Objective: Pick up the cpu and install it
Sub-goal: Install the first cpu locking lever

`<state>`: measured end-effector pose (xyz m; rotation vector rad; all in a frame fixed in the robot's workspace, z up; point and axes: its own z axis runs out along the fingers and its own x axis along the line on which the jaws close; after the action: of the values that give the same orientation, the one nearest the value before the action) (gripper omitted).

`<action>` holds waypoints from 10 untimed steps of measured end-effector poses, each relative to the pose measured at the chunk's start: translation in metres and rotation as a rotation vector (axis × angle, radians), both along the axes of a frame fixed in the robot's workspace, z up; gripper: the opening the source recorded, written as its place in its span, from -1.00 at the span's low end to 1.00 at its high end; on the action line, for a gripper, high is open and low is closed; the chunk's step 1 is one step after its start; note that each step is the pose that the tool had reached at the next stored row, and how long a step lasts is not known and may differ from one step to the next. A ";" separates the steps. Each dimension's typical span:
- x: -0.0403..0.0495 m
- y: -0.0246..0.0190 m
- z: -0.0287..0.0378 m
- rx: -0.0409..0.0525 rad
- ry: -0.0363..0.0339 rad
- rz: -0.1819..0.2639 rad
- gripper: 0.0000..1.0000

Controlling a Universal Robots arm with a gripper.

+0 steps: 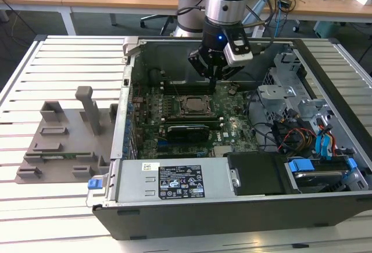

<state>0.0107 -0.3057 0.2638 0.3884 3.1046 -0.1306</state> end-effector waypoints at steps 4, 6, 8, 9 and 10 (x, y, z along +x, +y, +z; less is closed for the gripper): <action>0.0000 0.0000 -0.0001 0.0027 -0.0001 0.072 -0.79; 0.0000 0.0000 0.0000 0.0027 0.0000 0.090 -0.79; 0.0000 0.0000 0.0000 0.0027 0.0000 0.113 -0.79; 0.0000 0.0000 0.0000 0.0026 0.0000 0.122 -0.79; 0.0000 0.0000 0.0000 0.0027 0.0001 0.151 -0.79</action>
<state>0.0107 -0.3057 0.2637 0.1535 3.1195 -0.1247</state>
